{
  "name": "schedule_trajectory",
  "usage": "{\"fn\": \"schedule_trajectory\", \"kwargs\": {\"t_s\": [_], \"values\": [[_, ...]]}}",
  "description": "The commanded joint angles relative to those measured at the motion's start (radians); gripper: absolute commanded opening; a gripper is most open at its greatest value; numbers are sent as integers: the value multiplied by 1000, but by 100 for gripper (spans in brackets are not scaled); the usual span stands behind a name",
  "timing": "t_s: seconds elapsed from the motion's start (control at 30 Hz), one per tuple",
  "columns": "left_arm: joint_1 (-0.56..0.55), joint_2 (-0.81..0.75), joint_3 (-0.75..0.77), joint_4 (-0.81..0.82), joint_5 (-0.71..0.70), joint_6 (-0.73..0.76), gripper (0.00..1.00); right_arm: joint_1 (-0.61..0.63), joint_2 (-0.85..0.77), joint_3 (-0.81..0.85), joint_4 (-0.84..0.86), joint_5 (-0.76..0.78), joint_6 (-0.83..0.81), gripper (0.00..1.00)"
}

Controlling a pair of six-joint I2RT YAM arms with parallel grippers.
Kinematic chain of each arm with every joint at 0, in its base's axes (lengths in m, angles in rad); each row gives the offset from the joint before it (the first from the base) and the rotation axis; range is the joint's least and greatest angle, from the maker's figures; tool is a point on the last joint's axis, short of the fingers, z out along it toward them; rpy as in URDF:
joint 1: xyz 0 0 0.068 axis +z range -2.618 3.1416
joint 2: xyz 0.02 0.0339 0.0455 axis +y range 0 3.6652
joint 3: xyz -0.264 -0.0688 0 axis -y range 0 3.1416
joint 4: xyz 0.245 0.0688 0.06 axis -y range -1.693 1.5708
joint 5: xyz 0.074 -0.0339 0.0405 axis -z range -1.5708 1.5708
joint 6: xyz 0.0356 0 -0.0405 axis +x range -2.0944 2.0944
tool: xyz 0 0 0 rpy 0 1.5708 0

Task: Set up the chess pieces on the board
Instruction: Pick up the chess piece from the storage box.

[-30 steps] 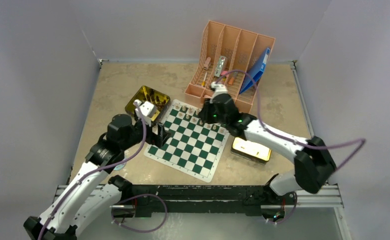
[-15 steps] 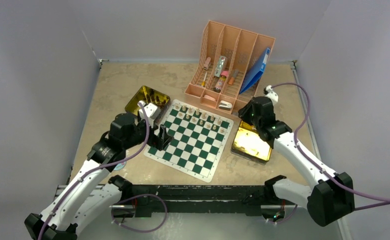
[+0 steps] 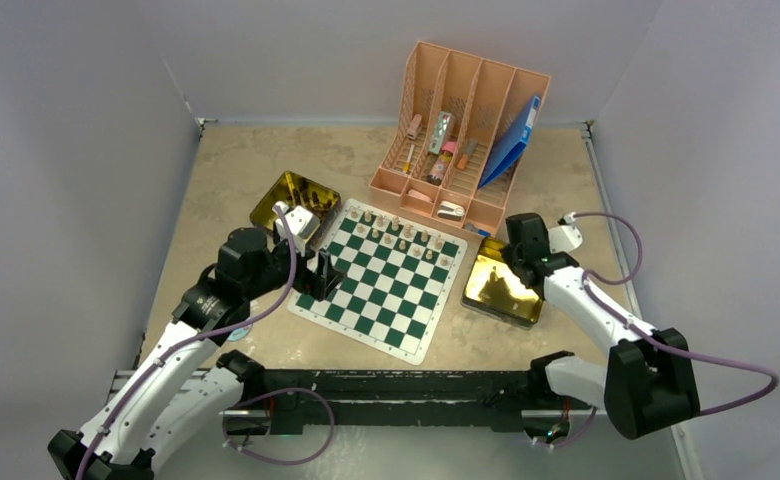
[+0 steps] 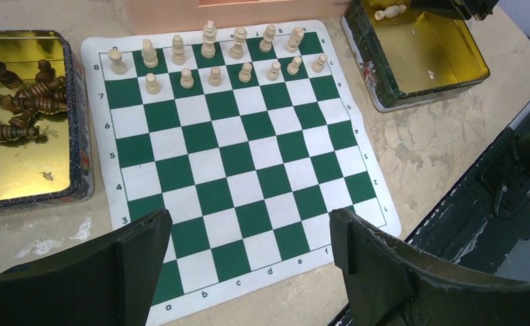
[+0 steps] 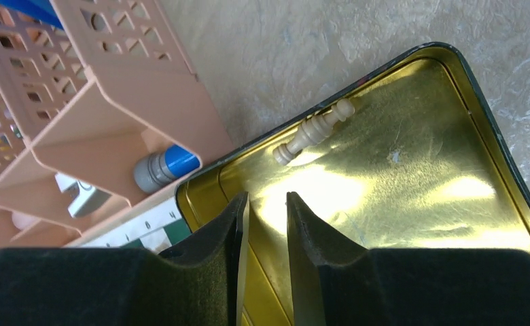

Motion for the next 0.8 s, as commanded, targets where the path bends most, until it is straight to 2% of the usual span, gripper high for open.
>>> {"fn": "schedule_trajectory", "kwargs": {"t_s": [0.0, 0.77], "values": [[3, -11, 27, 22, -10, 11, 86, -13, 22, 1, 5, 75, 140, 29], [3, -30, 31, 14, -46, 21, 86, -23, 100, -70, 98, 60, 287, 26]]}}
